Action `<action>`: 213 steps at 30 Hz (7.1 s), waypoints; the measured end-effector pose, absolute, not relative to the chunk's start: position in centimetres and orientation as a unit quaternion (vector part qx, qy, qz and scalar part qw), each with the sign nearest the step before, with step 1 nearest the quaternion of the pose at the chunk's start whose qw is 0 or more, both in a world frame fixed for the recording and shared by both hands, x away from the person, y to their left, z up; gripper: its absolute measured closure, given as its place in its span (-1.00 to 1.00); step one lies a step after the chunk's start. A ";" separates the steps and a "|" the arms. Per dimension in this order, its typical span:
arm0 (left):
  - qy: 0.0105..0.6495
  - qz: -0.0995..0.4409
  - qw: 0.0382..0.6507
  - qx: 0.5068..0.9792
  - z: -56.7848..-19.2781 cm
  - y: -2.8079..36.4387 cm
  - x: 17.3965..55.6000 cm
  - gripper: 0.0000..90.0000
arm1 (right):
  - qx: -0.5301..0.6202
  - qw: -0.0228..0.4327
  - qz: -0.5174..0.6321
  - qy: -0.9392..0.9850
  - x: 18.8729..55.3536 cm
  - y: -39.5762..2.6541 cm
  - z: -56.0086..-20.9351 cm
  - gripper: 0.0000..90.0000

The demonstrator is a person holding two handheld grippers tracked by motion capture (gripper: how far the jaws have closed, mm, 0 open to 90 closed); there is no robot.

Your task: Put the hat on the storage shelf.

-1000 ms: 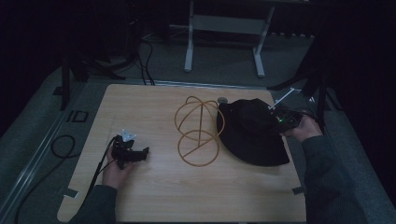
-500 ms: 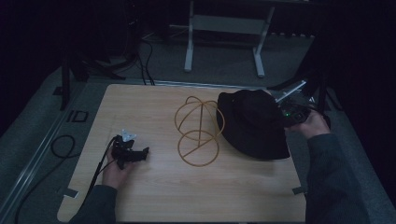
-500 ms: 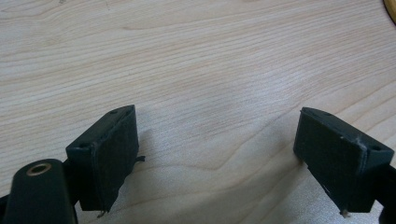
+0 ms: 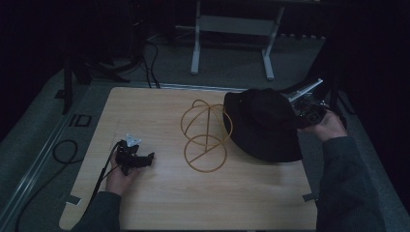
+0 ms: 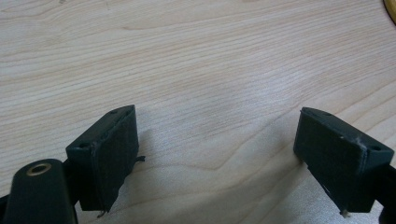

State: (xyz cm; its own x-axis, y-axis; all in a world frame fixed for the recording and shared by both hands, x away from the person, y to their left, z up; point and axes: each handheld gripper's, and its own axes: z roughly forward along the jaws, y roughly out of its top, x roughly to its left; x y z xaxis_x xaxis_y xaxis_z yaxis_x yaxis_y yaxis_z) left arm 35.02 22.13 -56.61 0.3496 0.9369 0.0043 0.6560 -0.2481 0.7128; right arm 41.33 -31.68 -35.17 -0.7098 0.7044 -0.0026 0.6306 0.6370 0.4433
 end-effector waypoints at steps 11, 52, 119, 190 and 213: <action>0.525 0.221 0.316 0.759 -56.6 22.1 35.0 -0.68 | 0.369 0.098 0.231 0.895 40.7 -32.5 -33.5 0.90; 0.525 0.221 0.315 0.760 -56.6 22.2 35.0 -0.68 | 0.350 0.111 0.256 0.894 38.6 -34.3 -30.1 0.90; 0.525 0.221 0.315 0.759 -56.6 22.1 35.0 -0.68 | 0.267 0.109 0.285 0.914 36.6 -31.9 -24.7 0.90; 0.525 0.221 0.316 0.759 -56.6 22.1 35.0 -0.68 | 0.185 0.040 0.237 0.953 41.1 -17.2 -29.1 0.79; 0.524 0.221 0.316 0.759 -56.6 22.1 35.0 -0.68 | 0.175 0.027 0.223 0.959 41.3 -15.4 -30.1 0.59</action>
State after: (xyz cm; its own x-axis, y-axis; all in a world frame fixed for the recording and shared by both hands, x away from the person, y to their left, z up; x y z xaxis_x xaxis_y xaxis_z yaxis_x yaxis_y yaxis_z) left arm 35.00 22.14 -56.60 0.3523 0.9359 0.0040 0.6568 -0.2503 0.7113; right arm 41.26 -15.39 -30.06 -0.9372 0.3478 0.0269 0.3241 0.8396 0.4360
